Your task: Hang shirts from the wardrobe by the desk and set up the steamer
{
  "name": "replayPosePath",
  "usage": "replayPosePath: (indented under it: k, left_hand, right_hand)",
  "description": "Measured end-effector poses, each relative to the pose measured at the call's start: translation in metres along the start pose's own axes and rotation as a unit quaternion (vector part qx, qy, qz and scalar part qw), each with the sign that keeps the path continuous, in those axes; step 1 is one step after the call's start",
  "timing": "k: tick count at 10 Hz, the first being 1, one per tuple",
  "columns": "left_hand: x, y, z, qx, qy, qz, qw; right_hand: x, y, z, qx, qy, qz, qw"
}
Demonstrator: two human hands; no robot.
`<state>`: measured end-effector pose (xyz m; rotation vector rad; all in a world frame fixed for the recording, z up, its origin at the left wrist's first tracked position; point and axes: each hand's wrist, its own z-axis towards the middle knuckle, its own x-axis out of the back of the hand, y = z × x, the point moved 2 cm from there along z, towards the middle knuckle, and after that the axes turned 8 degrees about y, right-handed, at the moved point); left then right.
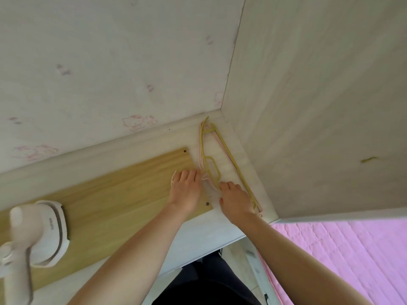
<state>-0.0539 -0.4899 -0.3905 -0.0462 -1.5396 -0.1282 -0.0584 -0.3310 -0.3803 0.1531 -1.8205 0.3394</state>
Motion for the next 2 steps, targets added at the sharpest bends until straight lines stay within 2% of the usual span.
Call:
replayPosePath:
  k: [2]
  left_hand:
    - [0.007,-0.02,-0.037,-0.015,0.048,0.02,0.999]
  right_hand:
    - [0.008,-0.014,-0.026,0.007,0.066,0.002,0.998]
